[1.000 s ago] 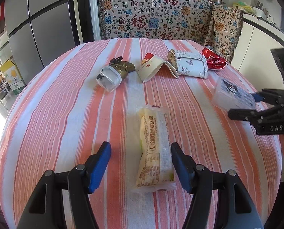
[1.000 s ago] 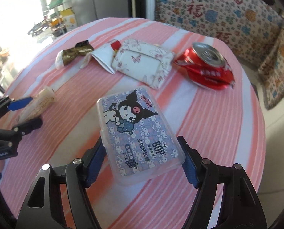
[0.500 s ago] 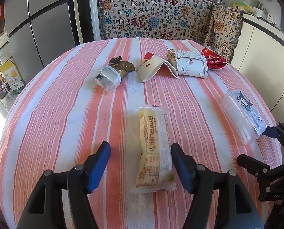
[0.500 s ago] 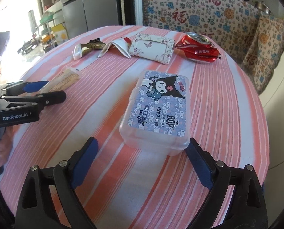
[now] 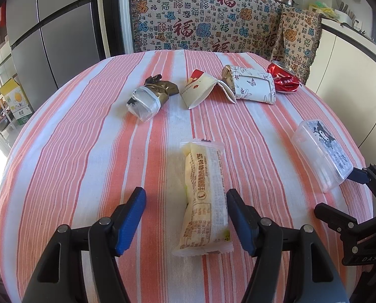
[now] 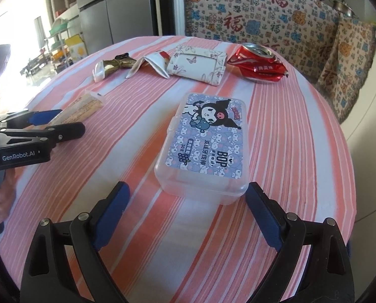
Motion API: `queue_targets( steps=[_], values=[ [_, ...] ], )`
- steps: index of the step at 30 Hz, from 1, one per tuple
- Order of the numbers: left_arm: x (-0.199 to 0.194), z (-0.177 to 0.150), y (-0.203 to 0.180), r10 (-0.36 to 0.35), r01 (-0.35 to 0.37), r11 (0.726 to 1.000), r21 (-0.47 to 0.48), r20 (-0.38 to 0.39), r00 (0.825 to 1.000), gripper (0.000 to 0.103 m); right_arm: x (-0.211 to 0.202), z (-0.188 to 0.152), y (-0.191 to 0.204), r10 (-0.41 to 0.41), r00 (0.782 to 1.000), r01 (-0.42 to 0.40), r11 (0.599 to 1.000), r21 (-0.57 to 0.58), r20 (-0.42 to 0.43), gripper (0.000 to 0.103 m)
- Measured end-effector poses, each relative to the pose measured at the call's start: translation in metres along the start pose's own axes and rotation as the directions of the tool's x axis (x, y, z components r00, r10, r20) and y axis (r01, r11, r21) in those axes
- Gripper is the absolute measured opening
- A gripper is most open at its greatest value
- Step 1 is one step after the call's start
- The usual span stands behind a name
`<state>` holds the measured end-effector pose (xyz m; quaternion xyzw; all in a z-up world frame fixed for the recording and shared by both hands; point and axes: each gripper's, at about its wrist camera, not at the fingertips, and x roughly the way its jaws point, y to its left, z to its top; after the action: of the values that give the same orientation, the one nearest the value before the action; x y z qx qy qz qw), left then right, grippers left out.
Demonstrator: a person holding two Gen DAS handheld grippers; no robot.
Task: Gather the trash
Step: 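Carry both items to the blue basket and open both grippers over it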
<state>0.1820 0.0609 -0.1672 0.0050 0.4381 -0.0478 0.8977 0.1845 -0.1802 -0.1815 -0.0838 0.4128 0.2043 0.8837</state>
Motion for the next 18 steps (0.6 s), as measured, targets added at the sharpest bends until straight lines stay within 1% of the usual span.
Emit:
queue_targets(
  steps=[14, 15, 16, 18],
  values=[
    [-0.0003, 0.0002, 0.0016, -0.004, 0.004, 1.0, 0.0, -0.001, 1.0, 0.067, 0.0001, 0.0001, -0.0009, -0.006, 1.0, 0.006, 1.0, 0.008, 0.001, 0.093],
    [-0.001, 0.0008, 0.0015, -0.013, 0.013, 1.0, -0.006, 0.001, 1.0, 0.067, 0.0002, 0.0005, -0.0016, -0.003, 1.0, 0.003, 1.0, 0.012, -0.001, 0.094],
    [-0.0026, 0.0009, 0.0041, -0.037, 0.037, 0.999, -0.011, 0.002, 0.999, 0.067, 0.0003, 0.0008, -0.003, 0.008, 1.0, -0.007, 1.0, 0.017, -0.006, 0.095],
    [-0.0057, 0.0023, 0.0092, -0.102, 0.102, 0.995, 0.015, -0.02, 0.995, 0.067, -0.0009, 0.0049, -0.0078, 0.032, 0.998, -0.03, 0.999, 0.031, -0.046, 0.095]
  ],
)
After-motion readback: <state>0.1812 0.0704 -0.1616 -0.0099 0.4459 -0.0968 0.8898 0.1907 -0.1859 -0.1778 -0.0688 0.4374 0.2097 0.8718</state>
